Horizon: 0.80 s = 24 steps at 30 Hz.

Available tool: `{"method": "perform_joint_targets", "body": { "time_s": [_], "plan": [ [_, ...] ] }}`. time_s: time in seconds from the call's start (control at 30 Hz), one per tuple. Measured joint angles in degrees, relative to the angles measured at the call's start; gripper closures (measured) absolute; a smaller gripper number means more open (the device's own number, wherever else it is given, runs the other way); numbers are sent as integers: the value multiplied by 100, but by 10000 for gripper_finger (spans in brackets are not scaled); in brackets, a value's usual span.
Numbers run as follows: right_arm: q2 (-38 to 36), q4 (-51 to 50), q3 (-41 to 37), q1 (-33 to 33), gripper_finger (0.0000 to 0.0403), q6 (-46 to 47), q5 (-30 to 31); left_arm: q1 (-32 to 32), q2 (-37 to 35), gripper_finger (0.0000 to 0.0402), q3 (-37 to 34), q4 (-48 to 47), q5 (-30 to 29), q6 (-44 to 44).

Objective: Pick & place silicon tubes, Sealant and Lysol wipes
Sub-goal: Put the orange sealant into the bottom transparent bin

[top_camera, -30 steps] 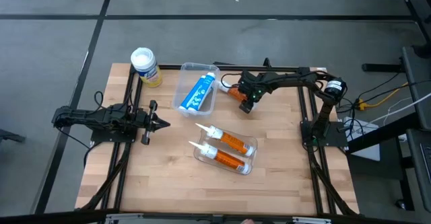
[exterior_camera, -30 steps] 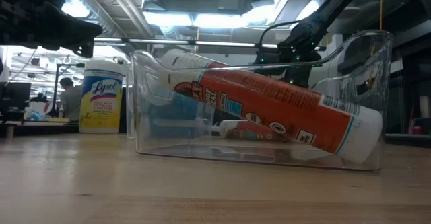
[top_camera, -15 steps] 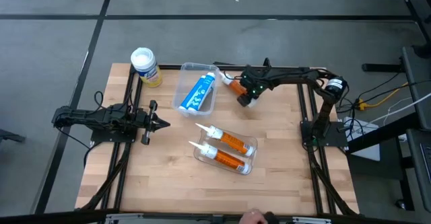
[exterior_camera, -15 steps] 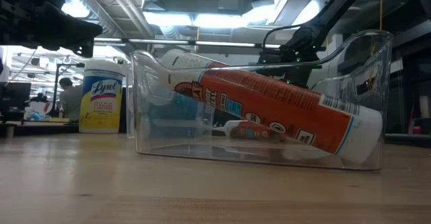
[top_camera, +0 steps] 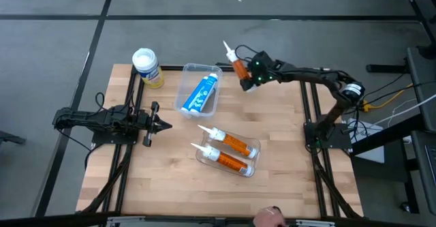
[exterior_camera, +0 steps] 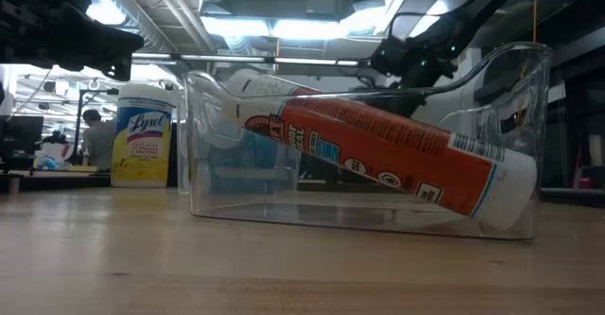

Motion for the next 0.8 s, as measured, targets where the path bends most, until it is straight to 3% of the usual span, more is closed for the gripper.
{"method": "perform_joint_targets", "body": {
  "time_s": [0.47,0.8],
  "plan": [
    [-1144,63,15,196,182,-300,-135,-1,0,393,-1,0,0,0],
    [-1912,-251,17,727,183,-493,-409,1,0,392,-1,0,0,1]
  ]
}}
